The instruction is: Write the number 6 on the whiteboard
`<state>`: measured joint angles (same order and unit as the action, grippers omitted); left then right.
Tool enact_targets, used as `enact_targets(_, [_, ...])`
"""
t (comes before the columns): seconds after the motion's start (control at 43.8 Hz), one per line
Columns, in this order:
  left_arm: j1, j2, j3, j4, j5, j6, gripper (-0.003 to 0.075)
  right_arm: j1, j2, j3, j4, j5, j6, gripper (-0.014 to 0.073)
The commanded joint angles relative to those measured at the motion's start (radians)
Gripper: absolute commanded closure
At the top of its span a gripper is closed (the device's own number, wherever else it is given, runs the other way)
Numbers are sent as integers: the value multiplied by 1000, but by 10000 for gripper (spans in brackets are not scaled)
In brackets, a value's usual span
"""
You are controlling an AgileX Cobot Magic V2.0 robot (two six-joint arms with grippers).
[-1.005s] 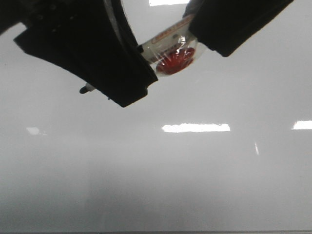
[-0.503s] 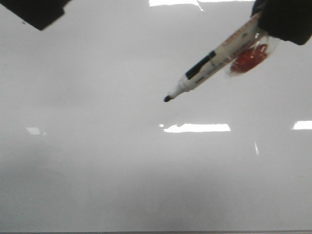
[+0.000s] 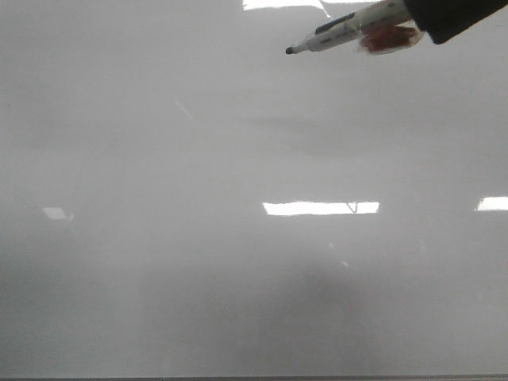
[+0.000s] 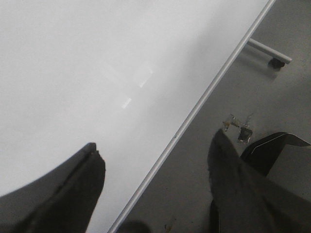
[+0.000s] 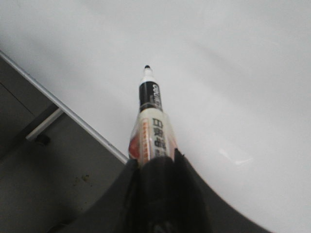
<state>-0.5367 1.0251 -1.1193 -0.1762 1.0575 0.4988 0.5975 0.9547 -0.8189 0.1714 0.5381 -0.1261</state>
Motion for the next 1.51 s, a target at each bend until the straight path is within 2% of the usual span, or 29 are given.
enact_targets(0.0, [4, -16, -30, -13, -43, -11, 283, -5, 8, -18, -7, -161, -31, 653])
enact_targets(0.137, [4, -16, -30, -13, -45, -11, 283, -89, 51, -19, -5, -223, 33, 653])
enact_targets(0.228, [4, -16, -30, -13, -53, -11, 283, -138, 81, -40, 6, -204, 44, 653])
enact_targets(0.457, [4, -16, -30, -13, -64, -11, 283, -136, 158, -116, 6, -199, 15, 653])
enact_targets(0.96, [4, -16, -30, -13, -66, -11, 283, -171, 336, -157, 6, -316, 15, 653])
enact_targets(1.165, [4, -16, -30, -17, -79, -11, 283, -118, 409, -154, 6, -152, -42, 653])
enact_targets(1.256, [4, -16, -30, -17, -83, -11, 283, -139, 404, -153, -18, -81, -57, 653])
enact_targets(1.348, [4, -16, -30, -17, -88, -11, 283, -180, 386, -155, -19, -138, -51, 653])
enact_targets(1.485, [4, -16, -30, -17, -88, -11, 283, -166, 390, -176, 3, -209, -51, 653])
